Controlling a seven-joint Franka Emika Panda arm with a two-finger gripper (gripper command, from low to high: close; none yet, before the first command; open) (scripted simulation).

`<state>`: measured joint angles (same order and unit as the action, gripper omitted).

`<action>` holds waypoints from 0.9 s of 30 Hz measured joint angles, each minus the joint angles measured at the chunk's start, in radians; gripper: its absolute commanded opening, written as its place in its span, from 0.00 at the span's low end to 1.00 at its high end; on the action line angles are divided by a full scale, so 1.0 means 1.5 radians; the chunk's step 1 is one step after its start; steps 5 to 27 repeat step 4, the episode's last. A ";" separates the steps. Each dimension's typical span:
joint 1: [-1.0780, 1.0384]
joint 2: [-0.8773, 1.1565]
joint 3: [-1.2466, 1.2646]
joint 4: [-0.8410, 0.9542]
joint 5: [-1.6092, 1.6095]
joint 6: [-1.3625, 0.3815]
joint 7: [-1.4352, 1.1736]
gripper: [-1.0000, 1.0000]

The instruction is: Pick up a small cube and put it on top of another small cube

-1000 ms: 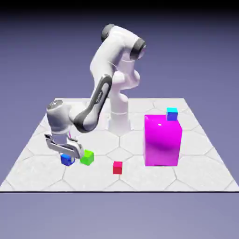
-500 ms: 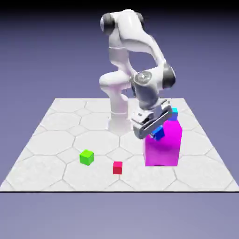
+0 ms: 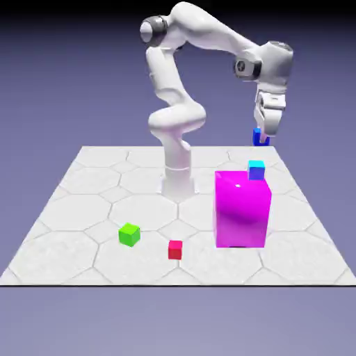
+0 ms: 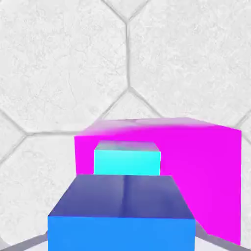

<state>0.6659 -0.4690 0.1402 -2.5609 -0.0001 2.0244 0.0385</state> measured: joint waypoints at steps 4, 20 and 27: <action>-0.001 0.013 0.001 -0.031 -0.003 0.044 0.002 1.00; -0.001 0.013 0.001 -0.031 -0.003 0.044 0.002 1.00; -0.001 0.013 0.001 -0.031 -0.003 0.044 0.002 1.00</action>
